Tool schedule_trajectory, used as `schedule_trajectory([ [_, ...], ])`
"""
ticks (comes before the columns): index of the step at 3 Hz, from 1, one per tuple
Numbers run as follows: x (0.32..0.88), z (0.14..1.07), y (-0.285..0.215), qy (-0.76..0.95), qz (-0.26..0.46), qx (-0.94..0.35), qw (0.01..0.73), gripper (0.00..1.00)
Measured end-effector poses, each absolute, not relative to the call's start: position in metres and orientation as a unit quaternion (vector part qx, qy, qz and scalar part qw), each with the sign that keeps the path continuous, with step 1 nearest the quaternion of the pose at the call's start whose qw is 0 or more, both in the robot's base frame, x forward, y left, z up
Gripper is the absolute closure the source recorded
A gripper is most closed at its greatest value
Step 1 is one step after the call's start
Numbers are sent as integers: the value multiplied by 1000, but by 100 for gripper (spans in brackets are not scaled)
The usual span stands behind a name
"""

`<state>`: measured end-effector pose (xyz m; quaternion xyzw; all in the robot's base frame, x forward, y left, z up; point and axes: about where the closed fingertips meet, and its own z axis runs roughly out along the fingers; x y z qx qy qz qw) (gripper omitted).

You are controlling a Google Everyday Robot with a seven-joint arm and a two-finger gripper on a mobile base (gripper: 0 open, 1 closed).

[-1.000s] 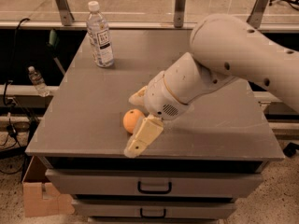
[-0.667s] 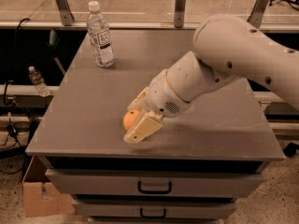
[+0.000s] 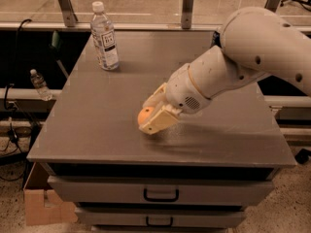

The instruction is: Move orange near pepsi can

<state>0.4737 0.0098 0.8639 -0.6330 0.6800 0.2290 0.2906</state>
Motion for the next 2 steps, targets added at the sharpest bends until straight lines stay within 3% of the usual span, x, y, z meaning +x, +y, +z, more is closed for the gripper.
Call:
schedule_trajectory([
  [1, 493, 905, -37, 694, 204, -600, 342, 100],
  [2, 493, 905, -37, 694, 204, -600, 342, 100],
])
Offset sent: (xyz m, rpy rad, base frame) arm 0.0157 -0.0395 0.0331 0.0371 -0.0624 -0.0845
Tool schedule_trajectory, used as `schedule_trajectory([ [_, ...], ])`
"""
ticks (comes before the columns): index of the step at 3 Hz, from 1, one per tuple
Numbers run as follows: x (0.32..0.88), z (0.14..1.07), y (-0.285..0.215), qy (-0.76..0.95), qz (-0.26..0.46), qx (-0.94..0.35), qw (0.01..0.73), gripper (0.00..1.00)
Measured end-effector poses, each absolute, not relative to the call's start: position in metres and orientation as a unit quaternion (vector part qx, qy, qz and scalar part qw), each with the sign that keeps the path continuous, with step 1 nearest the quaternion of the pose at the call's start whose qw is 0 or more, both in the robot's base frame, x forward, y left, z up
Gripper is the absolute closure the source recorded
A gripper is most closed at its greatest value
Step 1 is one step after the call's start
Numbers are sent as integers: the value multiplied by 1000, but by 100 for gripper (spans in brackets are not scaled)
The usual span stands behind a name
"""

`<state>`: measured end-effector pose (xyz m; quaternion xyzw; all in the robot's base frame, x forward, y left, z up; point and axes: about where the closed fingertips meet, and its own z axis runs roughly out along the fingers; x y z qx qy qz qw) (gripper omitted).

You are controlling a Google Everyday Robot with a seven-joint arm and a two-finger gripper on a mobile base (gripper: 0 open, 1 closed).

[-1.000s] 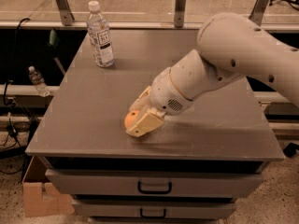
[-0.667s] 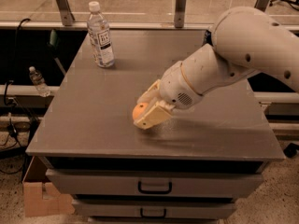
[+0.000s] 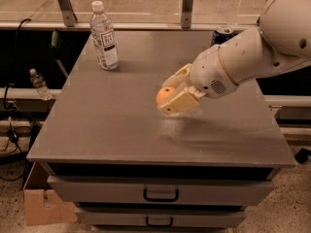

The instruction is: Move orange near pepsi can

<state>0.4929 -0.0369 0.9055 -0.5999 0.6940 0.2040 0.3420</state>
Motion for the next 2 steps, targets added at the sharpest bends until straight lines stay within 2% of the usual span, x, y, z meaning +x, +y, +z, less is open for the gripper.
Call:
schedule_trajectory([
  [1, 497, 911, -43, 693, 187, -598, 356, 100],
  [2, 513, 929, -79, 696, 156, -572, 405, 100],
])
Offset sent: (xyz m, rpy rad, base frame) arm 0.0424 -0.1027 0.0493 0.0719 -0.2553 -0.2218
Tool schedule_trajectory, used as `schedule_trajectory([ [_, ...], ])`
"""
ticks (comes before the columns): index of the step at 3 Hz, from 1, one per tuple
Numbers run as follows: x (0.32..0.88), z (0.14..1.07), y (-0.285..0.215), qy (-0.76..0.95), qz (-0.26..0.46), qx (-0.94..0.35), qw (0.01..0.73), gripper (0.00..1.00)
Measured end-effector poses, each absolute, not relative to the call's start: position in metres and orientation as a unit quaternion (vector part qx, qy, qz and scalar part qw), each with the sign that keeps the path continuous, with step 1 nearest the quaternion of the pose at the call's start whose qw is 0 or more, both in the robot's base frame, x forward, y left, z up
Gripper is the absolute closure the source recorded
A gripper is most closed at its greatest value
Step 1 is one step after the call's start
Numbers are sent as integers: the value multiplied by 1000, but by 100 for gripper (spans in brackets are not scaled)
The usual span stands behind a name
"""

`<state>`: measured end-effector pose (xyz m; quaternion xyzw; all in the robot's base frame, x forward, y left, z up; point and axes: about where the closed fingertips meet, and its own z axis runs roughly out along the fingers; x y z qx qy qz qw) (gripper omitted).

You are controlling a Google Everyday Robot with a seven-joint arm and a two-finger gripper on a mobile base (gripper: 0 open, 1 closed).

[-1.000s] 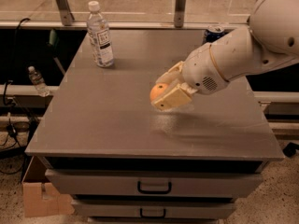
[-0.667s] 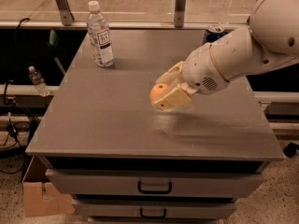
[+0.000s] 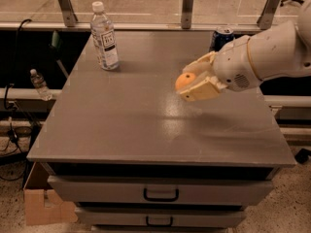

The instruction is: Move orange near pepsi can

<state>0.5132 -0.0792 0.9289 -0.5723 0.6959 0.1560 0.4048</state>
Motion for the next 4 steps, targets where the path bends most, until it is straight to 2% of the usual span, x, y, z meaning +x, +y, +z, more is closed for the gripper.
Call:
schedule_trajectory([
  [2, 562, 947, -167, 701, 124, -506, 487, 100],
  [4, 626, 934, -220, 709, 134, -450, 527, 100],
])
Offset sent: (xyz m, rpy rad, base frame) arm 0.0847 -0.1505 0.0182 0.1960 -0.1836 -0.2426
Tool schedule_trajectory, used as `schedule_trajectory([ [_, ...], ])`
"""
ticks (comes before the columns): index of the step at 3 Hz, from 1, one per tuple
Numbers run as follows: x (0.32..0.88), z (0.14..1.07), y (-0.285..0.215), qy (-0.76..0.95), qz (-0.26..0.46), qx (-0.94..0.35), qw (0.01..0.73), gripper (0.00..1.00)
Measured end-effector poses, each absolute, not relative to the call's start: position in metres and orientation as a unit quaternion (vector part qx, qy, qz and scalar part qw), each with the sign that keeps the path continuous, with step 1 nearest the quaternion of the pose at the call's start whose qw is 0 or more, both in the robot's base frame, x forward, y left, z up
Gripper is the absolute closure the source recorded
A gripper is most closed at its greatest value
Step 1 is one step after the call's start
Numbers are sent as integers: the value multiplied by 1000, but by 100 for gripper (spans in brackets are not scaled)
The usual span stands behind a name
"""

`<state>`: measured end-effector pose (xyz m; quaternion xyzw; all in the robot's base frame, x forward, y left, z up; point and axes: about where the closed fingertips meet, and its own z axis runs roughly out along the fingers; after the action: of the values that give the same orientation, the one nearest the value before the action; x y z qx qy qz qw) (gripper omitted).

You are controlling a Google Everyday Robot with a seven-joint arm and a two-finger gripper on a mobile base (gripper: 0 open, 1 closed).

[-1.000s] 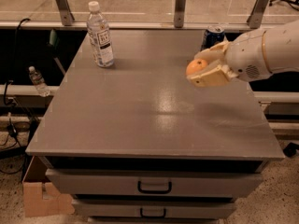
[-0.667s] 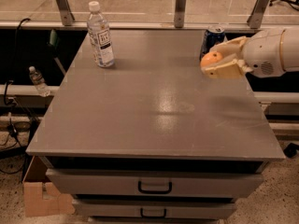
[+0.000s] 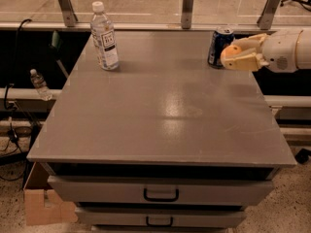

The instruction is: Move orange near pepsi can

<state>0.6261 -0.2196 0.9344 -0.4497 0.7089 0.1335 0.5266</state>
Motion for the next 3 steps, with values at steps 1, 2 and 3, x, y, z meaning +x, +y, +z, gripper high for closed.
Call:
schedule_trajectory([
  [1, 648, 924, -236, 713, 139, -424, 541, 100],
  [2, 665, 910, -252, 717, 145, -394, 557, 98],
  [3, 673, 899, -260, 720, 149, -378, 563, 77],
])
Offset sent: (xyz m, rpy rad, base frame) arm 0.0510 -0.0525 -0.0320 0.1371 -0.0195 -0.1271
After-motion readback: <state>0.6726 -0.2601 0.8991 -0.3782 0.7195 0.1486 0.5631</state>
